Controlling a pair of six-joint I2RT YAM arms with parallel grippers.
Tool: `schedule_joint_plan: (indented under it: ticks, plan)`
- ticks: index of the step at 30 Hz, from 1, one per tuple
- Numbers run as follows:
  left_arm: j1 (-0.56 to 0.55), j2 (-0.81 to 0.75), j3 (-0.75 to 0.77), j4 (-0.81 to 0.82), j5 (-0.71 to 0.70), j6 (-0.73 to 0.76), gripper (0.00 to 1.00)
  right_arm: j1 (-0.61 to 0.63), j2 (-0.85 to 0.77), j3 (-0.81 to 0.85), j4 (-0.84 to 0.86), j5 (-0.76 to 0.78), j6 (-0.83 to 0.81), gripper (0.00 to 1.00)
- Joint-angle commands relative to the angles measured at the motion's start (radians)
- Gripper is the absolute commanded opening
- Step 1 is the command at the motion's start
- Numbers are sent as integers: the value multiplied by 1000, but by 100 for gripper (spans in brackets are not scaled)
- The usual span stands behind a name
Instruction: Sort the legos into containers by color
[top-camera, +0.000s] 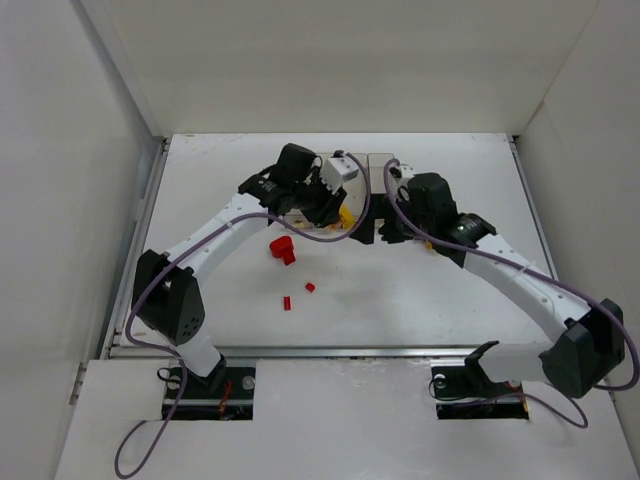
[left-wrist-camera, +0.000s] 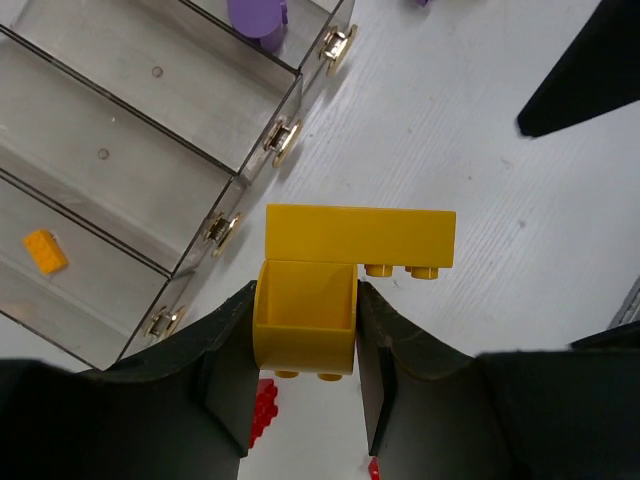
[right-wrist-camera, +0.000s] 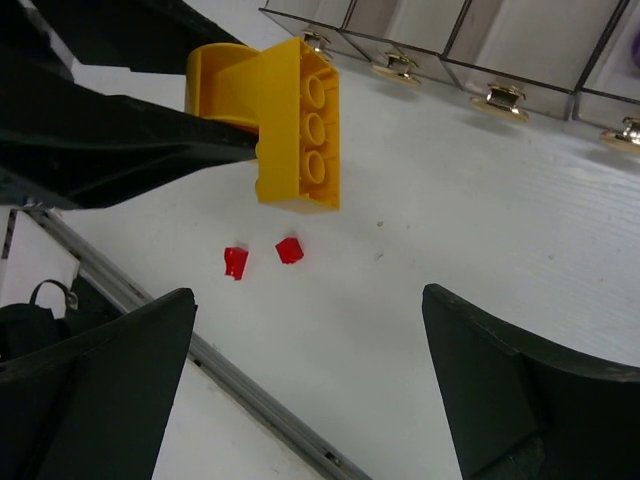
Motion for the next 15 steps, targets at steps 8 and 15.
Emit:
schedule_joint_plan:
  ticks: [8,15]
  plan:
    - [-1,-30,88,-42,166,-163,0,56,65,41,152,76,-34,92]
    - [-1,-30,88,-84,249,-164,0,56,43,32,197,145,-53,84]
